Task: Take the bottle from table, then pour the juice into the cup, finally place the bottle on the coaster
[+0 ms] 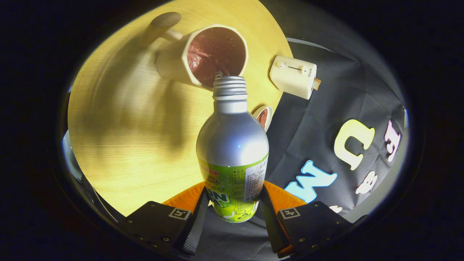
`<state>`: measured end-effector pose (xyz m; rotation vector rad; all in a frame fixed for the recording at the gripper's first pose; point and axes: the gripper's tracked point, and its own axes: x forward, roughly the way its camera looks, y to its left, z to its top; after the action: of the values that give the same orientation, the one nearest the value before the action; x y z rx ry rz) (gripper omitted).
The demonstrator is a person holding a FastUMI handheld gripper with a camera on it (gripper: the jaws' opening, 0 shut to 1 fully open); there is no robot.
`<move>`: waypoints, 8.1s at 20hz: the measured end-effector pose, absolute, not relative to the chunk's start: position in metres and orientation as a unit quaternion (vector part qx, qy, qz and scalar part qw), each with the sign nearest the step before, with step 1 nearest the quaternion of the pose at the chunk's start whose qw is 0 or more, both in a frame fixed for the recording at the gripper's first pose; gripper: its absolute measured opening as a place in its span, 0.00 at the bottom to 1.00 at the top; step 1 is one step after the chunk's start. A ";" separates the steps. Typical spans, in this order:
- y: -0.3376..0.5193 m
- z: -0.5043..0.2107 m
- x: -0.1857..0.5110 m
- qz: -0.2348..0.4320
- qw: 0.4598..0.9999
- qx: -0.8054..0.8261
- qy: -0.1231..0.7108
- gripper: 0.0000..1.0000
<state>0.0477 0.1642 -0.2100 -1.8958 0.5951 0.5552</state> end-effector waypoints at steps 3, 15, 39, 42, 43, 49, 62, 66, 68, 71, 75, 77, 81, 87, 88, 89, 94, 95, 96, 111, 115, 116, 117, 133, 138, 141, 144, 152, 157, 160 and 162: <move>0.170 -0.204 0.047 0.231 0.501 -0.798 0.241 0.74; 0.179 -0.196 0.053 0.236 0.460 -0.818 0.252 0.74; 0.182 -0.186 0.048 0.235 0.386 -0.855 0.256 0.74; 0.178 -0.185 0.048 0.234 0.389 -0.853 0.259 0.74; 0.179 -0.186 0.049 0.232 0.392 -0.852 0.259 0.74; 0.180 -0.190 0.049 0.241 0.430 -0.833 0.251 0.74; 0.168 -0.249 0.041 0.298 0.611 -0.673 0.291 0.74; 0.166 -0.263 0.031 0.318 0.661 -0.600 0.319 0.74; 0.165 -0.269 0.027 0.324 0.683 -0.565 0.332 0.74; 0.170 -0.275 0.023 0.331 0.724 -0.495 0.348 0.75; 0.178 -0.282 0.023 0.351 0.765 -0.418 0.342 0.75; 0.176 -0.286 0.023 0.354 0.778 -0.388 0.345 0.75; 0.173 -0.287 0.030 0.355 0.806 -0.316 0.352 0.75; 0.180 -0.281 0.058 0.341 0.851 -0.223 0.330 0.75; 0.181 -0.281 0.064 0.341 0.855 -0.215 0.326 0.75; 0.183 -0.282 0.069 0.342 0.858 -0.206 0.324 0.75; 0.190 -0.290 0.099 0.341 0.872 -0.163 0.309 0.75; 0.191 -0.292 0.104 0.340 0.876 -0.153 0.307 0.75; 0.192 -0.292 0.108 0.338 0.878 -0.145 0.307 0.75; 0.198 -0.319 0.167 0.314 0.902 -0.080 0.285 0.75; 0.195 -0.329 0.173 0.307 0.904 -0.063 0.292 0.76; 0.196 -0.331 0.174 0.307 0.904 -0.053 0.293 0.77; 0.196 -0.331 0.175 0.305 0.905 -0.045 0.292 0.77; 0.192 -0.338 0.165 0.281 0.910 -0.037 0.303 0.99; 0.184 -0.314 0.156 0.261 0.919 -0.044 0.293 0.99; 0.178 -0.290 0.149 0.240 0.928 -0.040 0.281 0.99; 0.172 -0.259 0.136 0.221 0.939 -0.031 0.263 0.99; 0.148 -0.168 0.096 0.155 0.966 0.019 0.204 0.98; 0.123 -0.114 0.068 0.119 0.981 0.030 0.153 0.98; 0.109 -0.090 0.049 0.104 0.986 0.039 0.124 0.98; 0.099 -0.079 0.035 0.090 0.989 0.049 0.110 0.98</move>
<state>0.0352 0.0988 -0.0785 0.0992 0.2213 0.1801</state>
